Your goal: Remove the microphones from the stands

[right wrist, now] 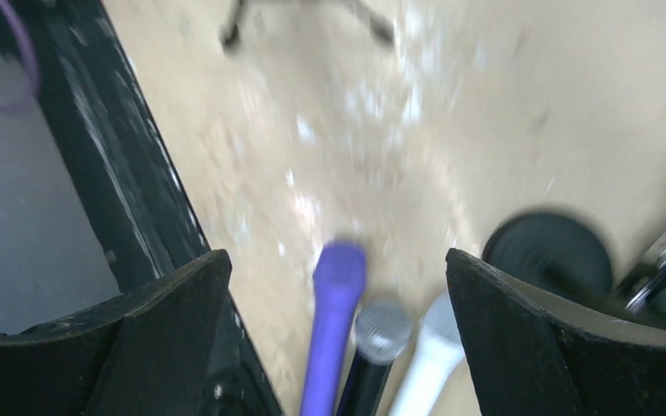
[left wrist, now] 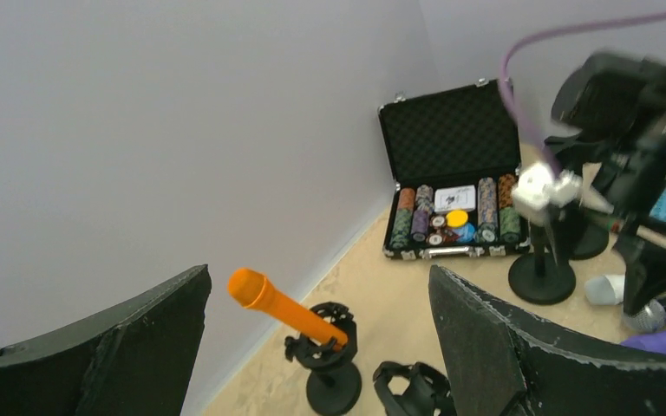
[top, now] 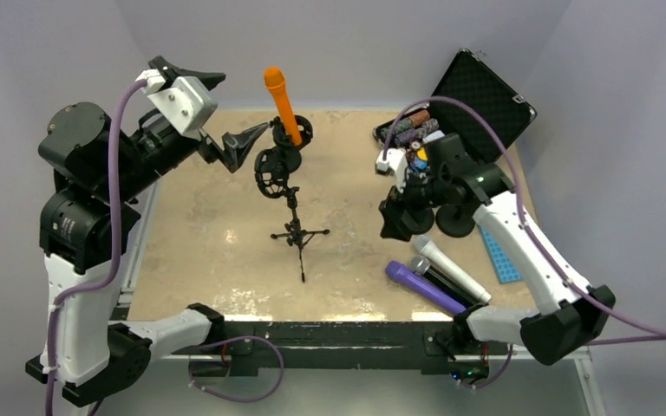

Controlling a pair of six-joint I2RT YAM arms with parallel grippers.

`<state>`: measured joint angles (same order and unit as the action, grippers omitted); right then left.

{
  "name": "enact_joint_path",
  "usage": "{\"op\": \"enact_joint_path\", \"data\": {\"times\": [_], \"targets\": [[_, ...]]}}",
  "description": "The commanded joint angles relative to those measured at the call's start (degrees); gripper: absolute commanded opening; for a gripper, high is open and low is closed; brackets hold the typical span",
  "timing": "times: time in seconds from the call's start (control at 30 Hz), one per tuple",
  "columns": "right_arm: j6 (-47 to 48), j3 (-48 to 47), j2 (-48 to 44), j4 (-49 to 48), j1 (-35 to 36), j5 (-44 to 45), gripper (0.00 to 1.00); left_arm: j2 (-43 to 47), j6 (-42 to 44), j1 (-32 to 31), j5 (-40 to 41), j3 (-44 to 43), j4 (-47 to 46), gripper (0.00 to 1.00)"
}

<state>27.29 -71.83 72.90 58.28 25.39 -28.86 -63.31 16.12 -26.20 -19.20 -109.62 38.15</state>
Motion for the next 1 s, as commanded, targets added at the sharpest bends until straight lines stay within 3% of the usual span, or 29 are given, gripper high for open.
{"op": "enact_joint_path", "data": {"times": [0.0, 0.2, 0.37, 0.5, 0.63, 0.77, 0.9, 0.97], "targets": [[-5.84, -13.92, -1.74, -6.64, -0.26, -15.16, 0.99, -1.62, 5.40, 2.53, 0.56, -9.43, 17.79, 1.00], [-12.21, -30.23, 5.82, -10.40, -0.25, -21.11, 0.99, -0.68, 3.82, 10.40, -10.65, -10.63, 29.79, 1.00], [-20.08, -29.63, 8.03, -24.31, 0.35, -24.13, 0.99, 1.38, -1.93, 14.47, -18.41, -6.19, 31.81, 1.00], [-16.89, -30.24, 10.57, -26.17, 1.76, -24.65, 0.89, 5.28, -8.21, 16.05, -24.33, 3.56, 24.60, 1.00], [-5.31, -28.02, 11.70, -25.83, 3.97, -24.29, 0.82, 5.73, -9.07, 16.49, -34.07, 8.65, 20.67, 1.00], [-3.37, -27.80, 13.58, -27.76, 4.67, -25.81, 0.79, 0.06, -2.17, 17.64, -39.13, -1.58, 30.01, 1.00], [-1.36, -29.96, 17.19, -26.63, 5.54, -29.05, 0.75, -9.11, 1.91, 19.49, -36.16, -17.79, 47.68, 1.00], [-0.86, -31.41, 19.24, -25.68, 6.16, -30.00, 0.74, -10.15, 0.70, 20.89, -34.45, -18.89, 50.63, 1.00]]}}
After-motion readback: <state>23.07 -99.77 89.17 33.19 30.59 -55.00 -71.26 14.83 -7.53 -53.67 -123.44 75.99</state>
